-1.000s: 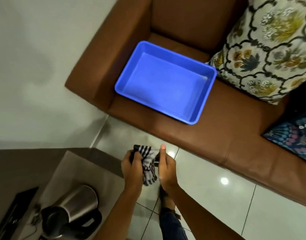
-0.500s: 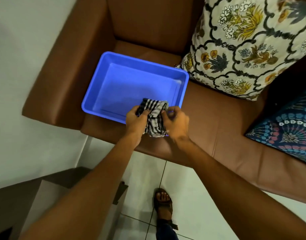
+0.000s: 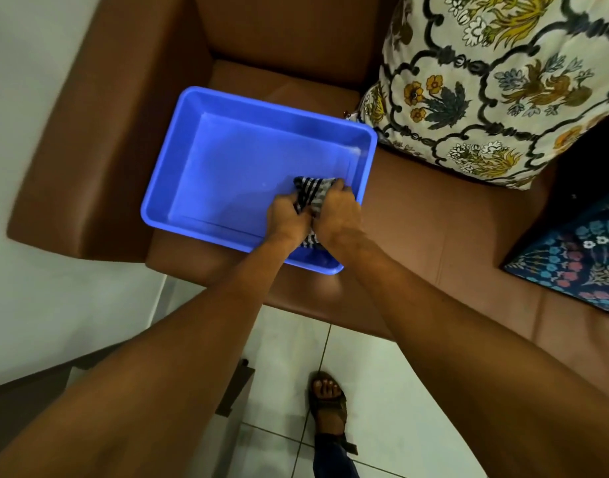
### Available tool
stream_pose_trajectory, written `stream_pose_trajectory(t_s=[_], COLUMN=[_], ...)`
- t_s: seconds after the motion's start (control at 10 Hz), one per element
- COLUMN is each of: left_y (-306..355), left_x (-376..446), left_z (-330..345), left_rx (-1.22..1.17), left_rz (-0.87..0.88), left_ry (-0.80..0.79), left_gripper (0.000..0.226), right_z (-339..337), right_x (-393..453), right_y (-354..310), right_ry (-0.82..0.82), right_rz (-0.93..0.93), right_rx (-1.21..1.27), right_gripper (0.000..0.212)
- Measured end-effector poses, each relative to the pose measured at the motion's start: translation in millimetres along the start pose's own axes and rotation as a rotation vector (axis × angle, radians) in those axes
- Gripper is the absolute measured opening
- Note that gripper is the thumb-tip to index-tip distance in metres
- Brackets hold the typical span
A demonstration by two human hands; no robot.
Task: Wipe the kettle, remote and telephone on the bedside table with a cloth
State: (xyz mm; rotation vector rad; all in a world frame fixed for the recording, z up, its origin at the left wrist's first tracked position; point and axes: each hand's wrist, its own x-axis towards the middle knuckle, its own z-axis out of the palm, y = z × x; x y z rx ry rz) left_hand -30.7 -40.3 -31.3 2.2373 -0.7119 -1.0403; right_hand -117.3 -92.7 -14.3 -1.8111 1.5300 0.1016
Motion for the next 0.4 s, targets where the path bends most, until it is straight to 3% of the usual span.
stream_pose_trajectory(t_s=[0.2, 0.4], left_y=[2.0, 2.9], left_x=[-13.5, -53.5], left_z=[-20.7, -53.9], left_rx=[0.063, 0.072], left_rz=[0.066, 0.117], left_ry=[-0.004, 0.095], left_gripper=[0.023, 0.041], right_z=[2.6, 1.1], right_x=[-17.7, -60.3], right_y=[-7.0, -27.2], right_ry=[-0.01, -0.025], right_rz=[-0.073, -0.273], right_rx=[-0.086, -0.218], right_gripper=[0.077, 0.079])
